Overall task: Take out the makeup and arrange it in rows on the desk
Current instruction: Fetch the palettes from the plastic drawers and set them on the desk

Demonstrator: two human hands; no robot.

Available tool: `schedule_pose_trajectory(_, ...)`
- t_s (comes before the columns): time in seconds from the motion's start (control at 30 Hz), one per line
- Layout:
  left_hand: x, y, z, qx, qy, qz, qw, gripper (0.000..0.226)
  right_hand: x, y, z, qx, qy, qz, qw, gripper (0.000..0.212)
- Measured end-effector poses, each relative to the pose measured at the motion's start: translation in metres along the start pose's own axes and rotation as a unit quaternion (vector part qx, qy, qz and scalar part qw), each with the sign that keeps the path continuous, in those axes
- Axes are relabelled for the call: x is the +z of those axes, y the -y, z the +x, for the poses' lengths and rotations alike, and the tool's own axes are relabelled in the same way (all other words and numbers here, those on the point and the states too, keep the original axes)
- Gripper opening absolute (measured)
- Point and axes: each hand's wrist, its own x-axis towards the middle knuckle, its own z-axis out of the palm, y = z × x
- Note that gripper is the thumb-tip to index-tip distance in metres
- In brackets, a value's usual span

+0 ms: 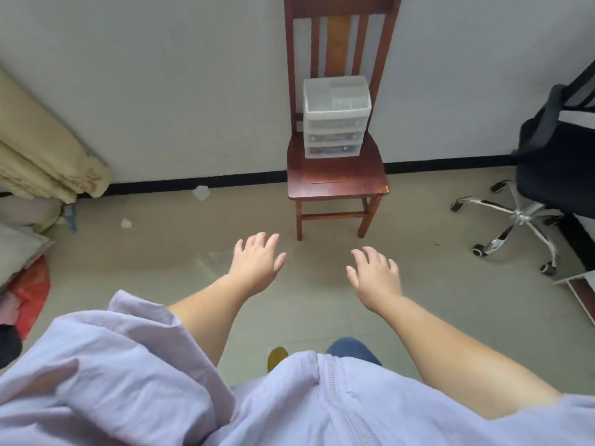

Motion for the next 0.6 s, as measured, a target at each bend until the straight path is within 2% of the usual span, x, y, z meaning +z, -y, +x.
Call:
schedule_pose_trajectory(0.23, -0.027, -0.030, 0.169, 0.082, 0.028, 0.016, 0.996, 0.053, -0.030, -0.033, 0.152, 0.033, 0.017, 0.004, 0.999, 0.046)
schedule_pose_trajectory(0.5, -0.060, -0.065, 0.359, 0.026, 0.037, -0.040, 0.998, 0.055, -0.088, -0.086, 0.347, 0.004, 0.053, 0.047, 0.997, 0.044)
schedule_pose_trajectory(0.6, -0.070, -0.076, 0.416, 0.016, 0.024, -0.072, 0.997, 0.057, -0.098, -0.089, 0.405, 0.026, 0.082, 0.110, 0.990, 0.044)
